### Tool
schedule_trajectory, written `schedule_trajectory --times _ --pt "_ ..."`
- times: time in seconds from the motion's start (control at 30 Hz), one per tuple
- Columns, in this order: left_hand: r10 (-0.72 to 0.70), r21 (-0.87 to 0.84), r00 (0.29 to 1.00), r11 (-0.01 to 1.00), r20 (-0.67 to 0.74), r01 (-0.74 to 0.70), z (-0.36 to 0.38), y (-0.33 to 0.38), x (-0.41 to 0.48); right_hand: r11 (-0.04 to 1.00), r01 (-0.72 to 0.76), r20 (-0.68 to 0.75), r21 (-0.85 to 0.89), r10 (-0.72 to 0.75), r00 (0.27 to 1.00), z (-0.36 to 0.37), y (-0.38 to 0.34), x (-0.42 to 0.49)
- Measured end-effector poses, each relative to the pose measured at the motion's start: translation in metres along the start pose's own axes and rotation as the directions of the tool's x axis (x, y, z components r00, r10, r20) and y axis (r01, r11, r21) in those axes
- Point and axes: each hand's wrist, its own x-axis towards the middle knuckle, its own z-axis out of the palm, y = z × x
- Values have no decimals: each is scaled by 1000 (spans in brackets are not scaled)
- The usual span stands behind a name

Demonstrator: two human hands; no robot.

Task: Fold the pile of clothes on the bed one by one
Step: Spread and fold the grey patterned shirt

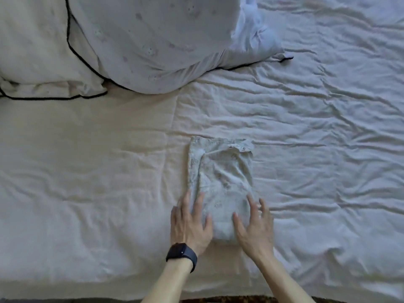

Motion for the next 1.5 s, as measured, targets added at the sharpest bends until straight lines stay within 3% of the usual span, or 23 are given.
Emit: schedule_trajectory --times 0.07,0.1,0.17,0.23,0.3,0.43,0.5,0.57,0.67,0.8,0.93,1.0,1.07,1.13,1.2,1.27,1.33,1.4,1.43,1.5 --pt "264 148 960 950 95 -276 6 8 25 1000 4 94 -22 -2 996 12 15 -7" --pt "312 229 922 903 228 -362 7 9 36 998 38 128 -48 -32 991 19 22 -11" --pt "247 396 834 790 493 -468 11 4 49 993 103 146 -57 -93 985 31 37 -20" --pt "144 481 793 726 592 -491 12 -7 55 990 113 179 -80 -97 979 40 44 -25" --pt "150 546 807 664 571 -511 11 -2 59 994 95 195 -61 -81 978 44 51 -29" --pt "408 502 826 657 389 -562 9 36 77 994 109 130 21 -111 985 36 48 -25" --pt "549 421 783 662 293 -621 6 66 96 990 118 29 82 -121 992 27 46 -14" --pt "646 403 719 604 257 -687 12 87 125 982 154 -60 106 -148 987 23 39 4" --pt "623 481 694 513 362 -711 26 97 176 979 205 -135 -3 -203 970 22 29 31" --pt "532 532 646 374 547 -759 41 89 219 923 315 -18 -220 -327 945 50 47 42" --pt "430 509 680 454 594 -731 49 90 223 917 293 -52 -271 -318 947 62 58 34" --pt "380 540 693 439 613 -718 50 91 221 914 301 -54 -273 -327 944 62 55 23" --pt "437 553 693 417 573 -721 52 88 215 929 291 -61 -230 -312 948 63 54 6" --pt "579 494 686 481 440 -724 52 79 202 958 235 -21 -165 -242 970 62 53 -6" --pt "632 431 693 548 348 -717 45 63 175 978 193 66 -81 -188 980 53 50 -6" --pt "614 392 736 627 285 -674 41 42 138 989 143 195 49 -150 969 41 45 2" --pt "494 341 852 781 174 -523 38 19 91 988 92 178 123 -114 978 27 41 5" --pt "233 246 972 940 35 -235 32 7 45 965 -38 148 261 -1 989 16 41 5" --pt "41 141 999 989 4 -42 30 5 25 929 -138 175 343 81 981 10 42 2" --pt "-341 -125 940 931 34 342 26 7 -1 825 -325 298 463 201 933 3 49 -1"
